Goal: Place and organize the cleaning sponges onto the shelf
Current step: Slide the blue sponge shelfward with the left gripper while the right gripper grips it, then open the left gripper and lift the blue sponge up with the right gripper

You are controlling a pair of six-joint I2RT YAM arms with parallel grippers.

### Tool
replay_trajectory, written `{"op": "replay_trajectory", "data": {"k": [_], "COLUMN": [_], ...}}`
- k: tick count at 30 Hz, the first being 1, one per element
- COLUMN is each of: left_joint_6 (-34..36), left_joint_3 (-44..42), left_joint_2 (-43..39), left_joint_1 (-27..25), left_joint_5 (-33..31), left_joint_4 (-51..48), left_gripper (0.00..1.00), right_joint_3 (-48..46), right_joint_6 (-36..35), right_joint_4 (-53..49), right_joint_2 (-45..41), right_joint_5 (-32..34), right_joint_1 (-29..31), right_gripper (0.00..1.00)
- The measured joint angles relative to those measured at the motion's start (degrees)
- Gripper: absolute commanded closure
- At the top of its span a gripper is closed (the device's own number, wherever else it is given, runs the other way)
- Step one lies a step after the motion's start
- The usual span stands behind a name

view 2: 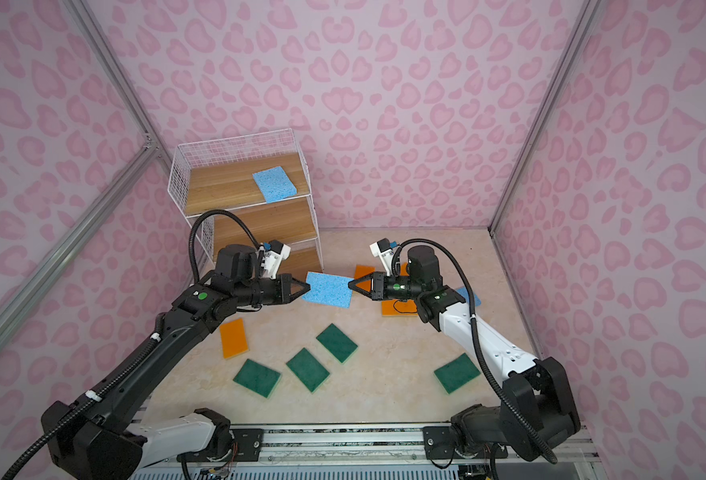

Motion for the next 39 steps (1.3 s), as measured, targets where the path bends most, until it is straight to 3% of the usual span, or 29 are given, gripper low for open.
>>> {"op": "replay_trajectory", "data": {"k": [3, 5, 14, 23, 30, 39], "left_joint_6": [0.0, 0.0, -1.6, -4.8, -8.1, -9.9], "left_joint_3": [0.0, 0.0, -4.4, -15.7, -24.9, -30.5], "left_joint_2": [-0.1, -1.0, -16.2, -27.3, -32.5, -34.1], "left_joint_1": [0.1, 0.1, 0.1, 0.1, 0.1, 0.1], "left_joint_5": [-0.4, -1.3, -11.2, -18.4, -23.8, -24.6], "left_joint_4": [0.0, -0.2, -1.0, -1.4, -0.5, 0.9], "left_gripper": [0.48, 0.02, 0.03, 0.02, 0.03, 0.03], "right_joint_3": [-0.2, -0.7, -2.3, 9.4, 22.6, 40.2], "right_joint_6": [0.5, 1.3, 7.0, 8.2, 7.9, 8.4], "right_joint_4": [0.7, 1.2, 2.5, -0.1, 0.7, 3.2], "right_joint_2": [-0.4, -1.4, -8.4, -8.7, -0.2, 15.6], "right_joint_5": [0.1, 0.7, 13.7, 29.9, 42.8, 53.4], "right_joint_1": [0.4, 1.0, 2.5, 8.5, 16.1, 23.9], "right_gripper": [1.0, 1.0, 1.0, 1.0, 1.0, 1.0]}}
